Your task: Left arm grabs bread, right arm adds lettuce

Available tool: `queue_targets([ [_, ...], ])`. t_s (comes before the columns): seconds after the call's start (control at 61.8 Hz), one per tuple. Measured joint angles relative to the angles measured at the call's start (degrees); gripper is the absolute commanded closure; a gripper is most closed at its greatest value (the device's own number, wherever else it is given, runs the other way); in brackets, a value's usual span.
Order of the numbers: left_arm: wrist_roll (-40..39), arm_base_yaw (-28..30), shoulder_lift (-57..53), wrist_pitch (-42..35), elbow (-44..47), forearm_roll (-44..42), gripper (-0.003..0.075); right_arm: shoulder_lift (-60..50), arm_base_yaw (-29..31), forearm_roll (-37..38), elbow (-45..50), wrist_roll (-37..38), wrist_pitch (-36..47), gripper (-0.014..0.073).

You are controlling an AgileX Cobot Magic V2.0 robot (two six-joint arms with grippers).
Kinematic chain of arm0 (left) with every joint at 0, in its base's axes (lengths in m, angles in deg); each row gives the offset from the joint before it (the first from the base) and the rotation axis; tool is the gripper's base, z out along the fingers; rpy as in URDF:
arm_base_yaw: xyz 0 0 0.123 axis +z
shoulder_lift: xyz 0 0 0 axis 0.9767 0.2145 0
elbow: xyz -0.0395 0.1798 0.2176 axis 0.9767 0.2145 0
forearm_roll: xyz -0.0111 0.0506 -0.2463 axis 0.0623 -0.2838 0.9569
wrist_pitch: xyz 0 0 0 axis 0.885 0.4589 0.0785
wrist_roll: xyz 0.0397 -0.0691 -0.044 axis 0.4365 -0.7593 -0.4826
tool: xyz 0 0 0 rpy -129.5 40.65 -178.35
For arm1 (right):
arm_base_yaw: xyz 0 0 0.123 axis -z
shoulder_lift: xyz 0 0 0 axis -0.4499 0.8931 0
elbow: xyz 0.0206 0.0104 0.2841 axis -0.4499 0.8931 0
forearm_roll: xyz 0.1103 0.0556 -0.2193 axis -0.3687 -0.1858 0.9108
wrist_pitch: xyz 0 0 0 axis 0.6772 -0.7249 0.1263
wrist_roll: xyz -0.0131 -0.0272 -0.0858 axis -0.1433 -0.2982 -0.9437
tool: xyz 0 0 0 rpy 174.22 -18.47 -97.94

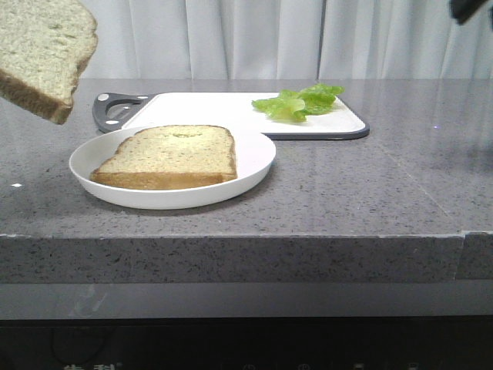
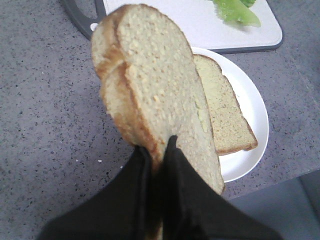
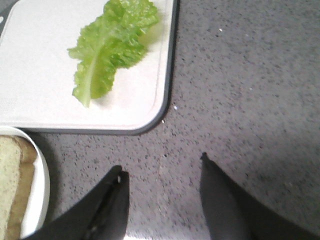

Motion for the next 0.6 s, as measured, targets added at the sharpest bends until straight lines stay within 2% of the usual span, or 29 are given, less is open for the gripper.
queue_targets([
  [0.081,0.04,0.03,-0.1,-0.16,0.0,-0.19,0.0741,4.81,0.0,-4.09,-3.76,-3.11,0.14,0.0118],
  [0.34,0.04,0.14,-0.1,-4.34,0.0,-0.64,0.0741,21.71,0.0,-18.93,-16.82,-11.06,-2.03,0.012],
  [0.598,-0.31,0.14,-0.1,-5.32,0.0,-2.05,0.0741,34.83,0.0,-22.47,-28.57,-12.4,-3.78,0.012],
])
